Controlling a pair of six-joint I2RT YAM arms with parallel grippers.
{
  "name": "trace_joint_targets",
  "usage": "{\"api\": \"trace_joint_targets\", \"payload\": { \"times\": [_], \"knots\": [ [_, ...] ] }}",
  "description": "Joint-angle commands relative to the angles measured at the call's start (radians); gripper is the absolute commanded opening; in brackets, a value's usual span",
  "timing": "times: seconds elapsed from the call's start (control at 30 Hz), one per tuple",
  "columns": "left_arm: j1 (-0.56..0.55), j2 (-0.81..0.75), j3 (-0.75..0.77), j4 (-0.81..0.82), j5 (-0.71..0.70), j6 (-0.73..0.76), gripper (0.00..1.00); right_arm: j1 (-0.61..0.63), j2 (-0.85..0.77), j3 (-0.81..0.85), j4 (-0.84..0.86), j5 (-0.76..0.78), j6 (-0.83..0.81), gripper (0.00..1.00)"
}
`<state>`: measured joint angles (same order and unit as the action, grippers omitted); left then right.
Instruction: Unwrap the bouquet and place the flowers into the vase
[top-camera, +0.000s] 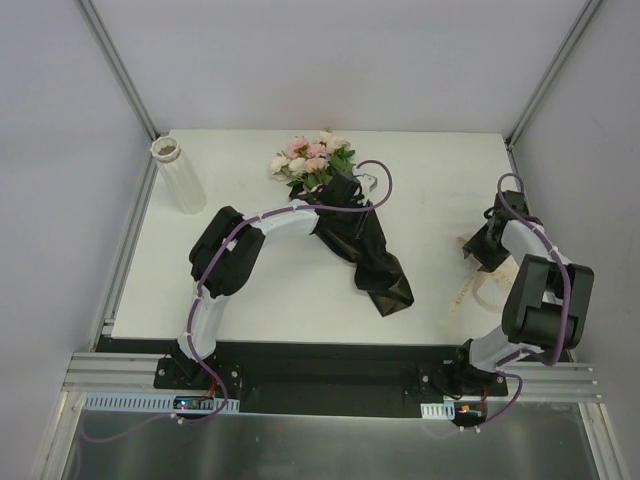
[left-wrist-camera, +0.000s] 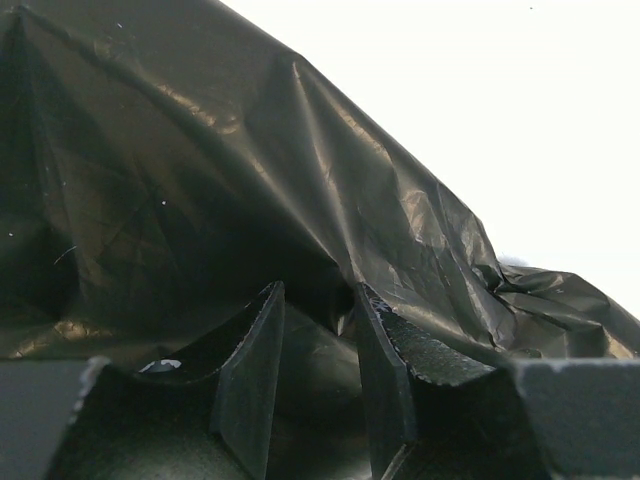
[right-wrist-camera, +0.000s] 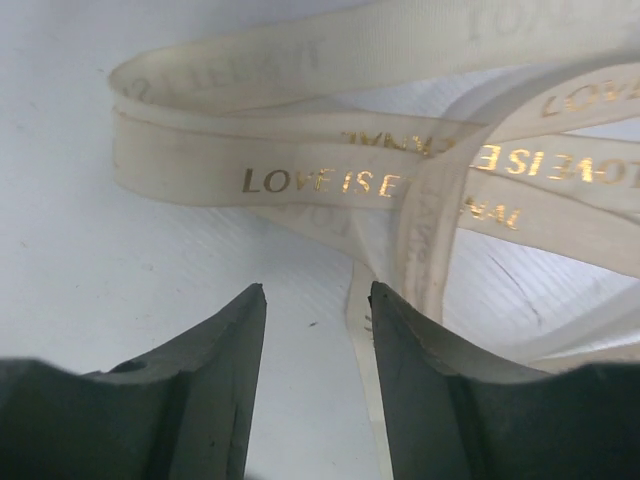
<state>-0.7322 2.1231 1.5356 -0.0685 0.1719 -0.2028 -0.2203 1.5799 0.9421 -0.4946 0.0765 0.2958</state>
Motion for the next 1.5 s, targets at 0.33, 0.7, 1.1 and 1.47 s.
{"api": "trace_joint_targets", "payload": {
  "times": [0.33, 0.7, 1.1, 1.47],
  "knots": [
    [0.002, -0.182, 0.015, -0.056, -0.005, 0.033, 0.55, 0.61, -0.492, -0.069, -0.022, 0.264, -0.23, 0.73],
    [0.099, -0.573, -0.153, -0.208, 0.155, -0.127, 0.68, 0.742, -0.612, -0.174, 0.002, 0.146, -0.271, 0.83],
    [0.309, -0.931, -0.276, -0.264, 0.247, -0.306, 0.73, 1.398, -0.367, -0.037, -0.075, 0.759, -0.319, 0.9],
    [0.312, -0.825, -0.253, -0.263, 0.425, -0.328, 0.7, 1.406, 0.224, 0.38, -1.165, 1.419, 0.752, 0.97]
  ]
}}
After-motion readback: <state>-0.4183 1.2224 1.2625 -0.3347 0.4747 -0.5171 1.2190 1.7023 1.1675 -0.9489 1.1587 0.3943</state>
